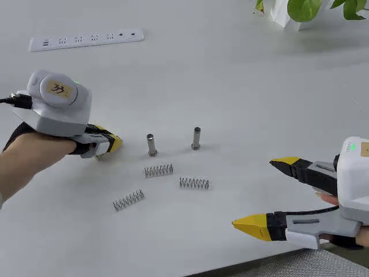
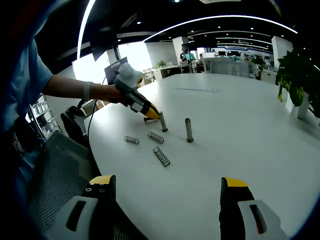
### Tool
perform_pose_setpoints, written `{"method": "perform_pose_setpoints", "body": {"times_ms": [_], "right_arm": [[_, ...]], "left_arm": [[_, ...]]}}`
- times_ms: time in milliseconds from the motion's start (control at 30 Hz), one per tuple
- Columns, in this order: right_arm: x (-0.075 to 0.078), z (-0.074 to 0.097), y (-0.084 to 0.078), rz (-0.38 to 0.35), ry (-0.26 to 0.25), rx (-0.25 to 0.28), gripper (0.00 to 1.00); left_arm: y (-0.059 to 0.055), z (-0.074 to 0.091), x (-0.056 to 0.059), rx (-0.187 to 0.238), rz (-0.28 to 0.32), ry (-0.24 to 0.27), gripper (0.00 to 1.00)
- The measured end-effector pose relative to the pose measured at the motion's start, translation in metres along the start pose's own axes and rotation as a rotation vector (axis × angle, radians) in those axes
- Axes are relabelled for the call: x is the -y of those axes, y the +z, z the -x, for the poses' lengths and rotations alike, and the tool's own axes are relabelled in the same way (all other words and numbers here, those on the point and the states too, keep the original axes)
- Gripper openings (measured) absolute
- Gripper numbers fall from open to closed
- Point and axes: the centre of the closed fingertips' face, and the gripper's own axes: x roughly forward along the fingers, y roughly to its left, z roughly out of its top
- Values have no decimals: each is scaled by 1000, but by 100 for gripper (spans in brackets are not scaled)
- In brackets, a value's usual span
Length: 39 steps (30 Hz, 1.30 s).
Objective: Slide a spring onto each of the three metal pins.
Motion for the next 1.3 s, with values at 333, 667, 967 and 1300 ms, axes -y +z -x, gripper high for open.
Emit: {"method": "perform_pose_setpoints", "body": {"times_ms": [333,667,967,1300], "right_arm": [[0,1,0,-2,-1,-2,85],[-1,-1,2,-1,2,-4,85],[-2,-2,2,-2,5,-5,84],[-2,-3,3,-3,9,-4,84]], "left_arm": [[-3,-3,1,-24,-32,9,10],[-2,-1,0,-43,-107,35,6],[-3,1,-1,-67,-122,45,10],[-5,2,-2,-106,-130,56,7]]}}
